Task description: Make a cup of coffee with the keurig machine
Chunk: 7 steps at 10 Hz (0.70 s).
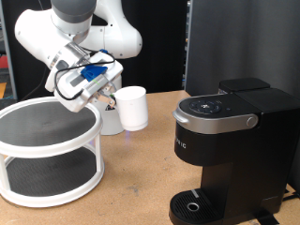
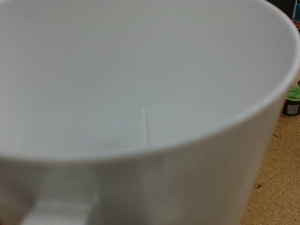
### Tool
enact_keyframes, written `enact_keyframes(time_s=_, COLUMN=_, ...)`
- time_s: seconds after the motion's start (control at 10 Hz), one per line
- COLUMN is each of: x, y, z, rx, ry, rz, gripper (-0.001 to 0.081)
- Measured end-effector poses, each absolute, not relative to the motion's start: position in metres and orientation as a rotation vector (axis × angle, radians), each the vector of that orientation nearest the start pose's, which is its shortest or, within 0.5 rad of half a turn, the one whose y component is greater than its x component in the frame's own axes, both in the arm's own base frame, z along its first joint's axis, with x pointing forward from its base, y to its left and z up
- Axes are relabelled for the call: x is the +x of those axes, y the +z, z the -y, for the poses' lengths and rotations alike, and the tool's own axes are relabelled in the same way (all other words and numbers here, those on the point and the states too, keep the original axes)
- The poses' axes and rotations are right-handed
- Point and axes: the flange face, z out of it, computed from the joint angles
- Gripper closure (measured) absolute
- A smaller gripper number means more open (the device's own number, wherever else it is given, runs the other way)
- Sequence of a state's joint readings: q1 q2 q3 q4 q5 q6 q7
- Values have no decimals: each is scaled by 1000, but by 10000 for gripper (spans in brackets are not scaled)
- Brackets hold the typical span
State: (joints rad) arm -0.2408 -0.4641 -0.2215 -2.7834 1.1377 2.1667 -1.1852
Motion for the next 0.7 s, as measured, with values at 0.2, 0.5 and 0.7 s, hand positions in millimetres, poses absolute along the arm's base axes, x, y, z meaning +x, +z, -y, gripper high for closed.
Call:
enact_keyframes(time_s=0.2, x=338, y=338, z=116, rx=-2290, ry=-692, rz=-44, gripper=730)
enact_keyframes(time_s=0.5, x=348, y=318, z=101, rx=-2316, ry=-717, rz=-53, gripper=730)
enact_keyframes(time_s=0.7, x=352, y=305, z=91, rx=-2318, ry=-731, rz=-50, gripper=730)
